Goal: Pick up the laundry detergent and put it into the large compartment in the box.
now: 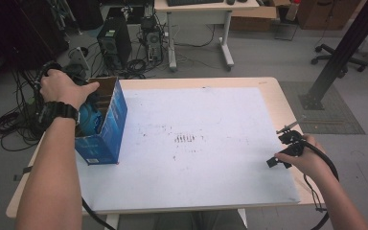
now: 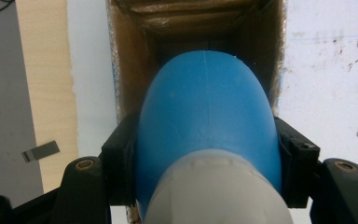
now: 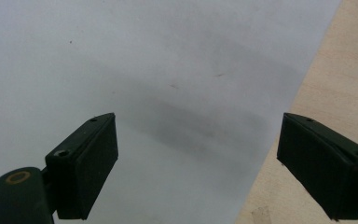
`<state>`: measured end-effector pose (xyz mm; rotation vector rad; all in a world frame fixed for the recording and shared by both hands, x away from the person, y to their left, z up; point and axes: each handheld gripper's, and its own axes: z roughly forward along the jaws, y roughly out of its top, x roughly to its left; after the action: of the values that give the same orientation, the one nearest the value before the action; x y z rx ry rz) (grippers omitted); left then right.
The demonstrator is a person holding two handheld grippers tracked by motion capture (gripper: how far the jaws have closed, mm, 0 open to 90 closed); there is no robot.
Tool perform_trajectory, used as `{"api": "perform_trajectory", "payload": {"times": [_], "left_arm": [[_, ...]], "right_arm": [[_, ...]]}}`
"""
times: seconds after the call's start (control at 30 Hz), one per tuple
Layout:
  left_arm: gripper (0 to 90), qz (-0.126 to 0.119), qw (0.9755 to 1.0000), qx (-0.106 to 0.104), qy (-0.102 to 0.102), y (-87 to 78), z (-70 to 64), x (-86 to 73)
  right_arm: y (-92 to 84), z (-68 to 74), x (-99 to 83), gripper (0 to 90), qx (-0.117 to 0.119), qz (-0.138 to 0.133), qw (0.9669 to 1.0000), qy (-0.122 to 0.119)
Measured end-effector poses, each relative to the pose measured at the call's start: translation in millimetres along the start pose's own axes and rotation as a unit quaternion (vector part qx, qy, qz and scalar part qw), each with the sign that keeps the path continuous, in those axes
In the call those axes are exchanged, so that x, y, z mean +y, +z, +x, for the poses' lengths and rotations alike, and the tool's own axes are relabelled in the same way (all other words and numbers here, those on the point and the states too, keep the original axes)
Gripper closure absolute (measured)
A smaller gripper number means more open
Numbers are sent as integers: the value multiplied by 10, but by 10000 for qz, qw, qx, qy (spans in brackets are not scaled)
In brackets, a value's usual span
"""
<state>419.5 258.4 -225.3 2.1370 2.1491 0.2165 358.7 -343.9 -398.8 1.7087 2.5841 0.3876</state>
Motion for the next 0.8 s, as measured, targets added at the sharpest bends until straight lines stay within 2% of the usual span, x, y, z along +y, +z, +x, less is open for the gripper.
{"api": "perform_trajectory", "payload": {"times": [0.3,0.8], "left_arm": [[377,37,10000,-46,-16,127,3,-15],[377,139,9998,-20,113,278,-22,-24]], "right_arm": [[6,4,1,121,-9,17,10000,9],[31,-10,-9,121,-27,41,10000,7]]}}
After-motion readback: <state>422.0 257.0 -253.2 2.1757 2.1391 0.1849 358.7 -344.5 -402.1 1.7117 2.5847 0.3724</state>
